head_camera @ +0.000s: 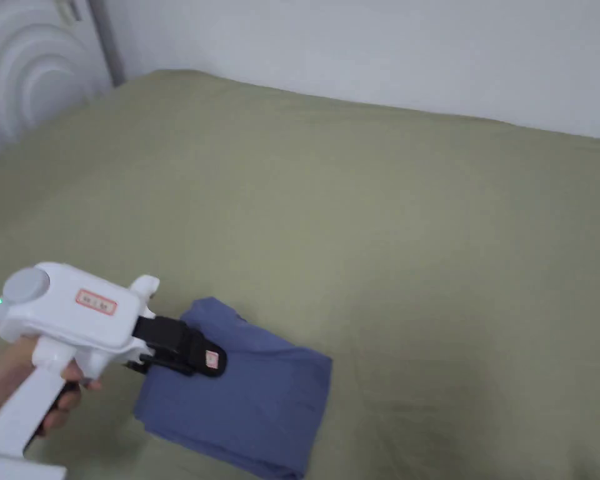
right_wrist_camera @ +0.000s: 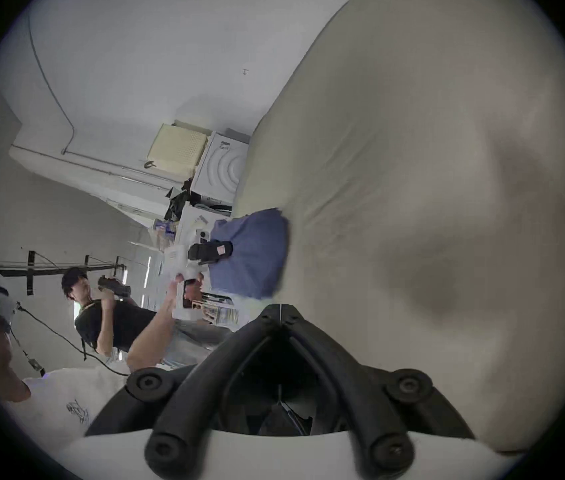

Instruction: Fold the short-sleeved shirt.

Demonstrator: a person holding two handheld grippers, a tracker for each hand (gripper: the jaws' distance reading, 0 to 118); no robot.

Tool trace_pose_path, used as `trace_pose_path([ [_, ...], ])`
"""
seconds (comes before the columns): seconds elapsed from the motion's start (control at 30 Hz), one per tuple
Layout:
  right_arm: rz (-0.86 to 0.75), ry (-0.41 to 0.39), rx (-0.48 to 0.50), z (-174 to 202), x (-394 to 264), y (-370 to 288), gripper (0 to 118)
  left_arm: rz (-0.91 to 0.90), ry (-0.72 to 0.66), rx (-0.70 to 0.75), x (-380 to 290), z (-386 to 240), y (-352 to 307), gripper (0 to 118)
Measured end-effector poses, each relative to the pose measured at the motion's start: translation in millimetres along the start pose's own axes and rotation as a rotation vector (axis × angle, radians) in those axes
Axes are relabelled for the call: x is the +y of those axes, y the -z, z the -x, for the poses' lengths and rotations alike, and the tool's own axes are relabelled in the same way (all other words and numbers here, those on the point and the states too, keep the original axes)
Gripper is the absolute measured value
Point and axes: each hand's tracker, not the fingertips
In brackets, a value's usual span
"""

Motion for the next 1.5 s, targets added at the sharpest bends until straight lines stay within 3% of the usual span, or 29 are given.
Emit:
trace_pose_path([
  [0.17,0.008,-0.038,-0.01,17.5,4.3,13.2,0,-0.019,-0.055,0.11,50.9,73.2,-69.9,29],
  [0.4,0.019,-0.076,-0.041,27.1,14.6,21.8,0,0.033,-0.006,0.141,82.2,71.5,-71.0,29],
  [0.47,0.019,-0.079,-0.052,24.9,15.2,17.7,0,0.045,0.016,0.188,83.1,70.6,-71.9,63],
  [0.5,0.02,-0.08,-0.052,24.8,15.6,17.0,0,0.041,0.007,0.176,81.1,70.9,-72.9,73],
  [0.53,0.023,-0.082,-0.048,24.6,15.9,15.5,0,0.028,0.001,0.169,80.1,76.5,-80.4,73],
  [0.57,0.024,-0.084,-0.049,25.8,15.6,13.5,0,0.009,0.019,0.202,80.8,77.5,-84.9,102],
  [0.6,0.028,-0.096,-0.051,26.9,15.6,11.2,0,-0.068,0.035,0.24,77.9,77.4,-96.3,117],
  [0.7,0.032,-0.115,-0.059,28.2,17.9,4.2,0,-0.198,-0.007,0.247,71.0,73.4,-128.5,118],
  [0.87,-0.011,-0.154,-0.029,47.0,19.9,-12.8,0,-0.232,0.056,0.275,44.2,28.5,-142.8,118],
  [0.9,-0.02,-0.164,-0.026,52.1,21.1,-16.7,0,-0.238,0.099,0.272,40.2,16.2,-140.9,117],
  [0.93,-0.043,-0.193,-0.03,59.7,23.6,-22.1,0,-0.254,0.118,0.267,31.8,-2.6,-130.7,102],
  [0.97,-0.062,-0.223,-0.042,69.2,26.1,-27.0,0,-0.289,0.148,0.231,24.0,-21.6,-122.8,73],
  [1.0,-0.082,-0.246,-0.06,76.8,28.3,-31.3,0,-0.298,0.187,0.213,18.5,-39.1,-113.0,34],
  [1.03,-0.116,-0.286,-0.09,87.1,30.9,-37.2,0,-0.306,0.239,0.223,8.7,-63.7,-97.6,3],
  [1.1,-0.182,-0.344,-0.144,101.9,36.8,-48.0,0,-0.335,0.295,0.228,-9.2,-106.8,-65.8,3],
  [1.17,-0.295,-0.417,-0.256,122.7,40.0,-58.5,0,-0.367,0.348,0.186,-34.4,-162.0,-26.1,3],
  [1.23,-0.424,-0.529,-0.41,142.7,41.1,-65.6,0,-0.418,0.45,0.21,-57.3,-211.6,7.3,3],
  [1.33,-0.638,-0.743,-0.733,176.6,35.9,-64.6,0,-0.609,0.614,0.323,-95.3,-290.2,53.9,3],
  [1.43,-0.832,-0.83,-0.903,193.1,29.0,-64.7,0,-0.801,0.67,0.345,-127.1,-344.0,78.8,4],
  [1.5,-0.876,-0.869,-0.95,201.4,28.2,-68.1,0,-0.902,0.698,0.37,-143.8,-371.1,88.1,4],
])
